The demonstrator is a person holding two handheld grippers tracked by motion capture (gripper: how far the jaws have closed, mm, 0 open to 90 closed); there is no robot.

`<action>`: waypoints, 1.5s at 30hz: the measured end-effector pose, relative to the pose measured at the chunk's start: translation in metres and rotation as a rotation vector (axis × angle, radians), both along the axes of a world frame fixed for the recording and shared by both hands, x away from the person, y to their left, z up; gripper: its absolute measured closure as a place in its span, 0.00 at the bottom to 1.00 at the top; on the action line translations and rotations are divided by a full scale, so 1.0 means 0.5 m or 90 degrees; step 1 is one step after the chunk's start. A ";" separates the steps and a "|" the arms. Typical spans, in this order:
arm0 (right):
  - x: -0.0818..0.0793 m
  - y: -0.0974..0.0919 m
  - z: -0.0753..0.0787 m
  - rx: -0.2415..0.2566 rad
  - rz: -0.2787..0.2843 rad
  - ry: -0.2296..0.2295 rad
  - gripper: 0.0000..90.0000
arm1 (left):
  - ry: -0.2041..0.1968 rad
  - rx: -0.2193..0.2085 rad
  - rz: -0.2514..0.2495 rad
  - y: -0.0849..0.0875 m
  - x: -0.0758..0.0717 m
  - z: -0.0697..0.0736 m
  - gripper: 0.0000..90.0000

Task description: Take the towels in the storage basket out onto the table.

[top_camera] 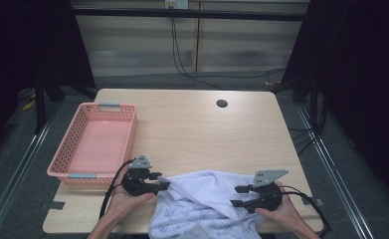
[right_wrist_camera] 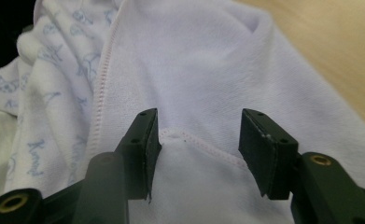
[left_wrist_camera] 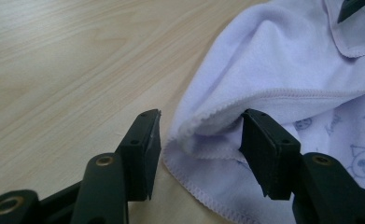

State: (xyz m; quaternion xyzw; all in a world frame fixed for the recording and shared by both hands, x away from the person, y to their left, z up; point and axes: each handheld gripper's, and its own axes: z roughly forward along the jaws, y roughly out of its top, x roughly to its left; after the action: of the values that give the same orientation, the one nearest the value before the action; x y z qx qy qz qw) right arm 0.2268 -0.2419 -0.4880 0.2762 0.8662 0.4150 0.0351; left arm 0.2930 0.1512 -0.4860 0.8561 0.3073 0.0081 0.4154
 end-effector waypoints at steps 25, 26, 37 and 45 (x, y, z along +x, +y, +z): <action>0.037 -0.137 0.086 0.113 -0.224 -0.095 0.97 | -0.023 -0.126 0.025 0.023 0.036 0.063 0.95; 0.041 -0.142 0.098 0.124 -0.236 -0.104 0.98 | -0.032 -0.134 0.030 0.025 0.039 0.073 0.95; 0.126 -0.177 0.228 0.196 -0.307 -0.198 0.98 | -0.116 -0.159 0.072 0.035 0.118 0.206 0.95; 0.221 -0.162 0.303 0.175 -0.326 -0.221 0.98 | -0.153 -0.138 0.109 0.034 0.195 0.275 0.95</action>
State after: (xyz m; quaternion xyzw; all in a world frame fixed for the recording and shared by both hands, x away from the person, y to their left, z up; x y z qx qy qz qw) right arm 0.3375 -0.3227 -0.3363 0.4121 0.6858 0.5465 0.2472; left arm 0.3907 0.1684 -0.3484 0.7699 0.3265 0.1124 0.5367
